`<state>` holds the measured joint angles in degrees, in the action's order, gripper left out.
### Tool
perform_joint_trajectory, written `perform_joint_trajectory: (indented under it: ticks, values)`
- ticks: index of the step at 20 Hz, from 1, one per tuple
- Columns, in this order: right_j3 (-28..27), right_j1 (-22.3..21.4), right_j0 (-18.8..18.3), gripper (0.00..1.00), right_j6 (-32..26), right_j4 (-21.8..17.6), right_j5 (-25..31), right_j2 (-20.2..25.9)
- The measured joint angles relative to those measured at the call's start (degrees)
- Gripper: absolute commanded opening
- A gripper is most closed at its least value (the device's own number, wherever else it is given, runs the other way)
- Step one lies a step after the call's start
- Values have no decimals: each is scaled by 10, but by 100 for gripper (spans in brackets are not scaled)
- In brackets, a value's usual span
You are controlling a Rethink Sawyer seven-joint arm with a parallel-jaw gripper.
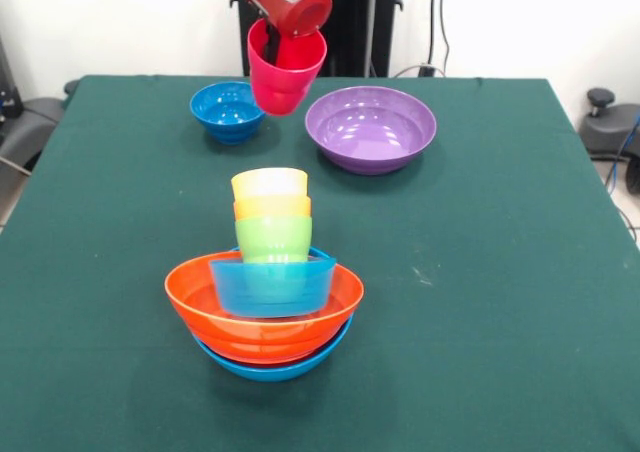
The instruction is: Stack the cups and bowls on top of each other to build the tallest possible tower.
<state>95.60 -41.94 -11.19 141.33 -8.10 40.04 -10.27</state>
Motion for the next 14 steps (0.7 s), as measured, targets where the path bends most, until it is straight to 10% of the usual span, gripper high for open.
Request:
perform_joint_trajectory:
  ticks: [14]
  values:
    - [0, 33, 0, 0, 0, 0, -64, 0]
